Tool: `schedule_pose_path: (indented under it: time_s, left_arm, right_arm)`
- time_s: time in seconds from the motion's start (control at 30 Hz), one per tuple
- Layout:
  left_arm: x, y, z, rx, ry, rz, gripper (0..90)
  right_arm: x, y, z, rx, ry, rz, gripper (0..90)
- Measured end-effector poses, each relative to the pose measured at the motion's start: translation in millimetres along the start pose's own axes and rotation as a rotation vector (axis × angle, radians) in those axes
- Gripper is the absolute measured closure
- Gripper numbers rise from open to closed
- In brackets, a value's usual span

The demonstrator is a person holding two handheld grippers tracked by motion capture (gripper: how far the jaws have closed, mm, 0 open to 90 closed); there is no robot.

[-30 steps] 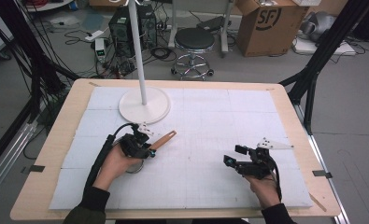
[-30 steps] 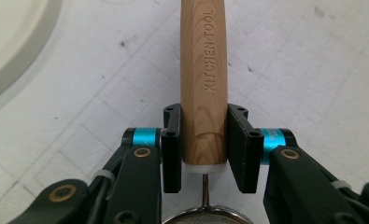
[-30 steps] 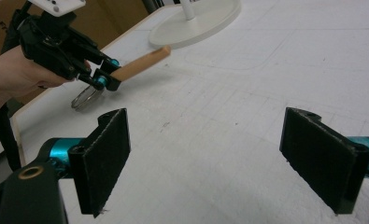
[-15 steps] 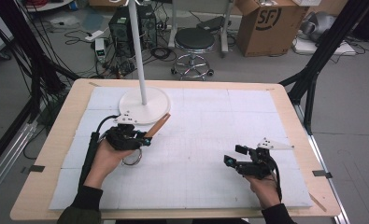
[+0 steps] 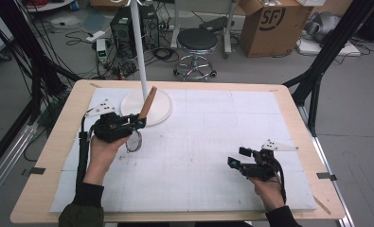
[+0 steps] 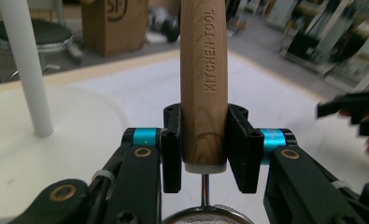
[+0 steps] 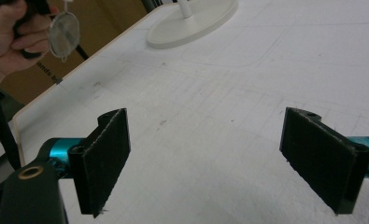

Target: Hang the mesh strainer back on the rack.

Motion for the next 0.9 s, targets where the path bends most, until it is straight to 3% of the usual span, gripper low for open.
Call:
schedule_pose_path:
  time_s: [0.1,0.2,0.27,0.37,0.6,0.73,0.9]
  left_arm:
    - [17.6,4.6,0.5,0.014,-0.005,0.064,69.2]
    - [38.0,11.3,4.5,-0.003,-0.026,0.136,69.3]
    - [53.5,16.6,4.8,-0.016,-0.012,0.197,69.2]
    - [73.4,23.2,2.6,-0.041,0.014,0.250,69.2]
    - [107.9,35.1,-1.5,-0.028,0.006,0.318,69.2]
    - [128.4,36.3,-3.8,-0.014,-0.001,0.331,69.2]
    - [149.9,36.4,-3.6,-0.045,0.008,0.366,69.2]
  right_arm:
    - [-0.1,-0.8,2.9,-0.003,0.008,-0.004,15.5]
    - [-0.9,-1.4,4.4,-0.001,0.009,-0.010,15.4]
    - [-0.2,-1.3,5.9,-0.003,-0.001,-0.006,15.5]
    - [1.6,-1.7,6.5,0.010,-0.013,0.004,15.5]
    - [3.7,-2.8,4.6,0.033,-0.008,0.015,15.5]
    - [5.2,-4.5,5.7,0.042,-0.007,0.005,15.5]
    - [8.7,-1.0,6.3,0.044,-0.013,0.022,15.5]
Point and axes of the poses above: each handheld gripper's, and its own axes: y roughly backward along the jaws, x roughly out of its top, z roughly to its right, the point moved 9 cm from there along -y, roughly forward along the jaws, and after that the axes turned 4 degrees about y, right-handed, at the moved point
